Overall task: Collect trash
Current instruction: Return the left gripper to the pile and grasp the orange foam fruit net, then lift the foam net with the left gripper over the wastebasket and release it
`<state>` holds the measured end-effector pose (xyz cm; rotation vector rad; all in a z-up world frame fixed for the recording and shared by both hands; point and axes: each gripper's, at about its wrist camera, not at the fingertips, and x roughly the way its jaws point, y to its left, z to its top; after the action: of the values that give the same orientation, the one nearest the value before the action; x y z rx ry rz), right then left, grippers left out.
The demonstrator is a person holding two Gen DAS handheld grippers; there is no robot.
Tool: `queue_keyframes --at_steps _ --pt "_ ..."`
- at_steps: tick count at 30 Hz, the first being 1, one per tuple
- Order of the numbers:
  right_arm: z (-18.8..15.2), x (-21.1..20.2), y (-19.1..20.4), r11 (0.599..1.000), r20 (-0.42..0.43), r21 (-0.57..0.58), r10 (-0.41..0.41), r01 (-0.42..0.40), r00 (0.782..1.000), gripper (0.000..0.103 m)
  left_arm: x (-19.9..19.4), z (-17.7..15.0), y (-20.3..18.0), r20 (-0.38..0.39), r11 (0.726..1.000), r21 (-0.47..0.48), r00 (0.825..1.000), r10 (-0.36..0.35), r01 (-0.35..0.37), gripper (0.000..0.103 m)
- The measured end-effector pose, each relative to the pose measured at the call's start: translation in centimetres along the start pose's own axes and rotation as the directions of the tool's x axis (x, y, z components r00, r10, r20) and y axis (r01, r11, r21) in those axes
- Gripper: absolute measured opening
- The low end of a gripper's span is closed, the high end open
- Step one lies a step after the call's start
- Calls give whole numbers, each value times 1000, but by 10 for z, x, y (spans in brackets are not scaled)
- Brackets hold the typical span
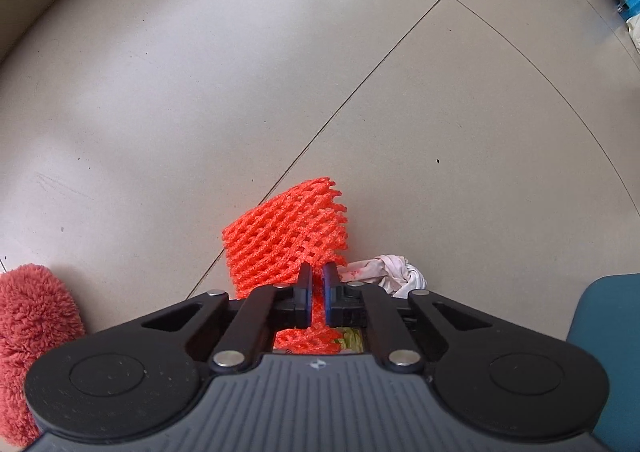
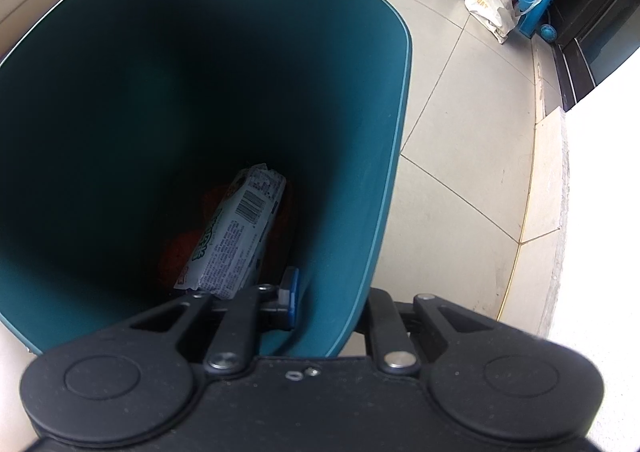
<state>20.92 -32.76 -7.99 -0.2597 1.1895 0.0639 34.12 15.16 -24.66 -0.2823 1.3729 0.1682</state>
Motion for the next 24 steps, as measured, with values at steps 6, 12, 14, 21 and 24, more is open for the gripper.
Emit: queue_keyframes --at_steps 6,12,14,21,24 --pt "1 0 0 1000 1 -1 0 0 1000 14 -16 1 -3 28 999 42 999 33 -34 4" --pt "1 -1 0 1000 7 -1 0 0 1000 14 -80 8 -13 99 995 94 995 22 -32 4" --pt "0 -2 1 1000 8 -1 -1 1 1000 14 -109 2 -20 123 994 107 992 11 -24 4" --pt "-1 -2 1 1000 12 13 -1 1 1000 13 -181 -16 -59 172 980 200 985 -26 -9 4" --pt "-1 -2 -2 1000 16 29 8 -8 1000 13 -208 -23 -81 188 970 244 981 -49 1 4"
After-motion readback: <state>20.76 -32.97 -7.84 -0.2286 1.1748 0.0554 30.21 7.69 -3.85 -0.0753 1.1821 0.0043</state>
